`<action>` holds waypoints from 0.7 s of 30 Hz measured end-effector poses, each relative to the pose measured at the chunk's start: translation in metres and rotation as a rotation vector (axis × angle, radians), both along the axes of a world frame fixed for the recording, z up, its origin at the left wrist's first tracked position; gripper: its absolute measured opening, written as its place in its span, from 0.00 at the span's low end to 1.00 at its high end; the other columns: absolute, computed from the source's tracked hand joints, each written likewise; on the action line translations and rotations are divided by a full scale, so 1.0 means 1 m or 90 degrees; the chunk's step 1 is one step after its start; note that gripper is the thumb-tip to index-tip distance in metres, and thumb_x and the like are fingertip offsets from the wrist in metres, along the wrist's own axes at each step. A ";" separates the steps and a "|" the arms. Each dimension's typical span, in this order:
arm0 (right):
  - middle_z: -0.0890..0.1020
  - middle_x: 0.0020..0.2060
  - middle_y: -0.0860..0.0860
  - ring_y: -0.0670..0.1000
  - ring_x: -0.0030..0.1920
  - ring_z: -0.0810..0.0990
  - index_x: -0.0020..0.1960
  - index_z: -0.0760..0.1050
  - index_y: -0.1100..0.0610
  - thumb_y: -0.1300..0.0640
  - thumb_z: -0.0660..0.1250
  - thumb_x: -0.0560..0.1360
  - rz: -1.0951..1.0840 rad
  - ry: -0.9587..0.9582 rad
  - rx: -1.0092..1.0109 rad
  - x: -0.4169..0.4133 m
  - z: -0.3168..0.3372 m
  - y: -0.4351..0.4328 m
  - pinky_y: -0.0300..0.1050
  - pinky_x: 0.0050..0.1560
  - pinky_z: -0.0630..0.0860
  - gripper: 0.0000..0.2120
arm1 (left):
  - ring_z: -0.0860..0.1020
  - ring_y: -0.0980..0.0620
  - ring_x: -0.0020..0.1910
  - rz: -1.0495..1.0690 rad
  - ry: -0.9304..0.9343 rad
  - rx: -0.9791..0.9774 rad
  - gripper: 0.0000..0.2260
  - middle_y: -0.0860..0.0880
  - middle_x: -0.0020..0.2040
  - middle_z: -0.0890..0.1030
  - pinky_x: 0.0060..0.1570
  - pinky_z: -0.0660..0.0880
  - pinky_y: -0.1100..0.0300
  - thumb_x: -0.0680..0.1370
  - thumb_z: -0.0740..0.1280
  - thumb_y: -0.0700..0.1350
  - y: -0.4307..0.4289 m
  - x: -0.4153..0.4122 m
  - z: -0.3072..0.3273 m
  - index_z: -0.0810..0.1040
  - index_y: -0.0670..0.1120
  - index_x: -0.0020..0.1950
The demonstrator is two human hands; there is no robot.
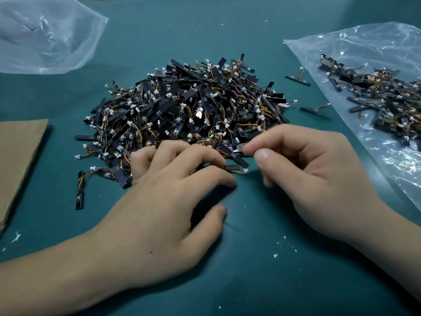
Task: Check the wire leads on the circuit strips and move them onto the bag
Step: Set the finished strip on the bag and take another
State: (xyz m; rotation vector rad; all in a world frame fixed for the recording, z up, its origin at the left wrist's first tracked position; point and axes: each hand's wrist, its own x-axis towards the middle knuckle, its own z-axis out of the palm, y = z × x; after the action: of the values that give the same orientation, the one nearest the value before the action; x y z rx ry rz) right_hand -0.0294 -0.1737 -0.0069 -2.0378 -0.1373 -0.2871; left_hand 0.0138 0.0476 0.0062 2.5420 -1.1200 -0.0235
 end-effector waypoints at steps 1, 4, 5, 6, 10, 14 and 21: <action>0.79 0.30 0.43 0.43 0.27 0.72 0.48 0.83 0.48 0.56 0.67 0.79 -0.012 -0.012 -0.031 -0.001 0.000 0.000 0.29 0.31 0.66 0.07 | 0.69 0.53 0.65 -0.011 -0.009 -0.011 0.12 0.64 0.63 0.72 0.61 0.57 0.50 0.76 0.64 0.56 0.001 0.000 -0.005 0.77 0.61 0.59; 0.79 0.33 0.44 0.47 0.28 0.72 0.48 0.81 0.47 0.56 0.68 0.78 -0.071 -0.038 -0.109 -0.002 -0.002 0.003 0.33 0.31 0.67 0.05 | 0.69 0.53 0.65 -0.017 0.009 -0.029 0.12 0.64 0.63 0.72 0.59 0.57 0.50 0.76 0.64 0.57 0.003 -0.001 -0.006 0.76 0.62 0.59; 0.79 0.34 0.44 0.49 0.30 0.73 0.49 0.79 0.46 0.55 0.67 0.77 -0.089 -0.032 -0.140 -0.002 -0.002 0.003 0.38 0.32 0.69 0.05 | 0.70 0.53 0.64 -0.017 0.003 -0.024 0.12 0.65 0.63 0.72 0.59 0.57 0.51 0.76 0.64 0.57 0.003 -0.001 -0.007 0.76 0.62 0.59; 0.78 0.36 0.43 0.48 0.32 0.74 0.49 0.78 0.45 0.54 0.67 0.76 -0.100 -0.028 -0.171 -0.002 -0.003 0.003 0.43 0.34 0.71 0.05 | 0.69 0.53 0.64 -0.017 -0.010 -0.021 0.12 0.65 0.63 0.72 0.59 0.57 0.51 0.76 0.64 0.57 0.003 -0.001 -0.007 0.76 0.62 0.59; 0.76 0.40 0.41 0.43 0.40 0.74 0.46 0.76 0.45 0.50 0.66 0.75 -0.089 -0.012 -0.279 -0.002 0.000 0.005 0.49 0.40 0.74 0.01 | 0.70 0.55 0.64 -0.019 -0.010 -0.004 0.13 0.65 0.63 0.73 0.58 0.56 0.52 0.76 0.63 0.57 0.002 -0.002 -0.005 0.76 0.62 0.60; 0.76 0.40 0.41 0.46 0.43 0.76 0.45 0.75 0.45 0.44 0.65 0.74 -0.018 0.005 -0.373 -0.005 0.004 0.010 0.51 0.43 0.76 0.06 | 0.72 0.55 0.61 0.000 -0.018 -0.033 0.12 0.64 0.59 0.76 0.57 0.57 0.54 0.76 0.67 0.51 -0.001 -0.002 -0.002 0.78 0.59 0.59; 0.75 0.42 0.41 0.45 0.43 0.74 0.49 0.76 0.43 0.44 0.66 0.76 0.011 0.007 -0.382 -0.004 0.004 0.008 0.51 0.42 0.76 0.05 | 0.82 0.42 0.51 0.012 -0.025 0.041 0.10 0.46 0.49 0.85 0.50 0.60 0.57 0.70 0.77 0.39 -0.012 0.000 0.012 0.85 0.41 0.51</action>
State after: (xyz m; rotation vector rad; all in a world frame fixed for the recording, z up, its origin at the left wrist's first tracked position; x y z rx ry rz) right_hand -0.0330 -0.1659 -0.0033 -2.6297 -0.2564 -0.2410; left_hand 0.0138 0.0359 0.0184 2.6206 -1.1269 -0.0050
